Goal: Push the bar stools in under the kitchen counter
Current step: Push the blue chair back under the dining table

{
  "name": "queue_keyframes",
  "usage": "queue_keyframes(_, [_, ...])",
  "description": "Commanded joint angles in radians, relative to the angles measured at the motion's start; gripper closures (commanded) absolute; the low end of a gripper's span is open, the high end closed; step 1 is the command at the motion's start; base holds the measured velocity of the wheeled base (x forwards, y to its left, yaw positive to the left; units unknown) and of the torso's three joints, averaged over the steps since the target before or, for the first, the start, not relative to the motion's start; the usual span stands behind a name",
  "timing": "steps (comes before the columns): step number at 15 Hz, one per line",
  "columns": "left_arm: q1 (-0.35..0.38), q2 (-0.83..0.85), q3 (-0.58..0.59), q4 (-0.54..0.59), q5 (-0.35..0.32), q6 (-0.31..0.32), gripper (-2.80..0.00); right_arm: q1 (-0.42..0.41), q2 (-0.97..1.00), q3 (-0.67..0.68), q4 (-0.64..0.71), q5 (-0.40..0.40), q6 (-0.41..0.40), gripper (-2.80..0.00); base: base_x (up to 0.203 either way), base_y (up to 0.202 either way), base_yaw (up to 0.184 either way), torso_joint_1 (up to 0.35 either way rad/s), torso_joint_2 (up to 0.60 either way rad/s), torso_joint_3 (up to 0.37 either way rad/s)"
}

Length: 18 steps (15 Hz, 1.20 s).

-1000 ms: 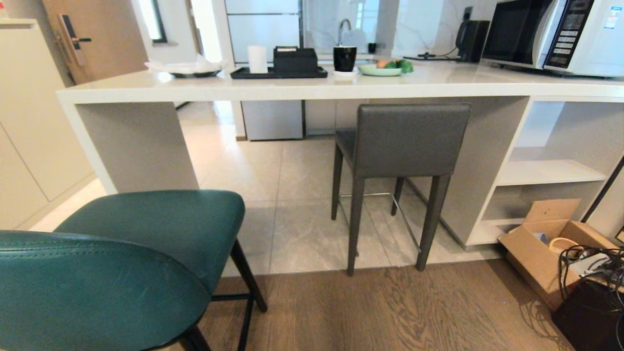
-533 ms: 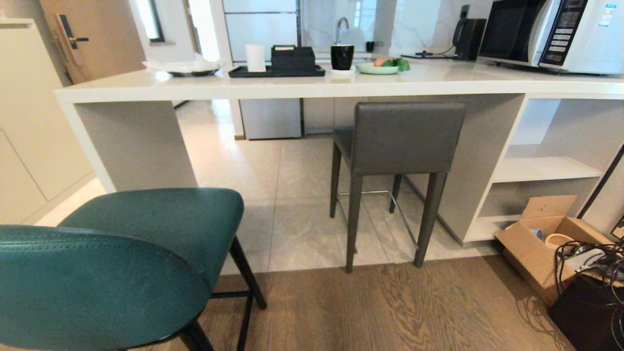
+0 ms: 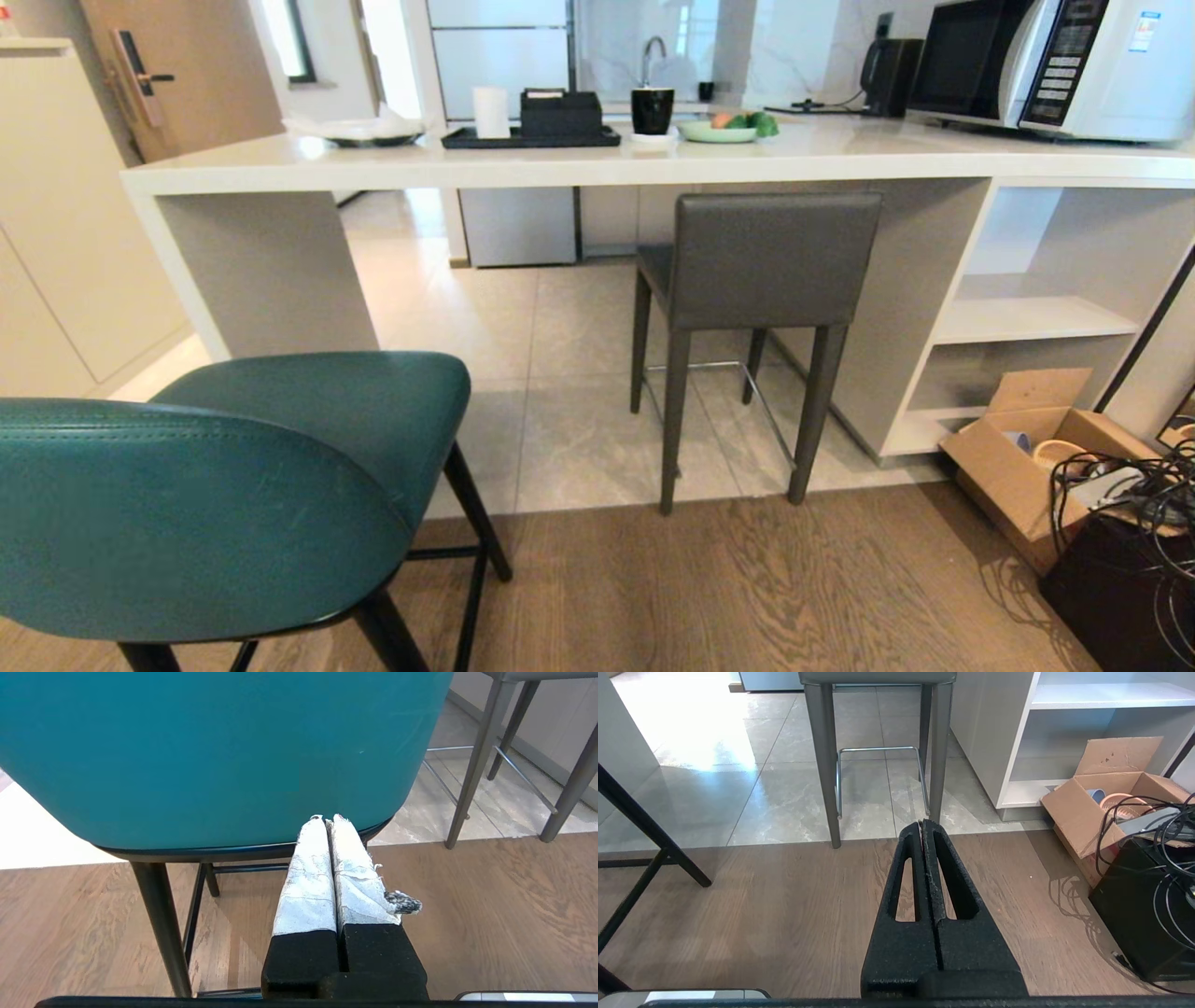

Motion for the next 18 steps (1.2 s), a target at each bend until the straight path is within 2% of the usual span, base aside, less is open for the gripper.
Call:
queue_keyframes(1, [0.000,0.002,0.000,0.000,0.000,0.000,0.00,0.000,0.000,0.002,0.000,0.001,-0.001,0.00,0.000,0.000,0.000,0.000,0.00,0.000])
queue_keyframes(4, [0.000,0.002,0.000,0.000,-0.002,0.001,0.00,0.000,0.000,0.002,0.000,0.001,-0.001,0.00,0.004,0.055,0.001,0.001,0.00,0.002])
queue_keyframes(18, [0.000,0.002,0.000,0.000,-0.002,0.002,0.00,0.000,0.000,0.002,0.000,-0.001,0.001,0.00,0.000,0.195,-0.002,0.001,0.00,0.002])
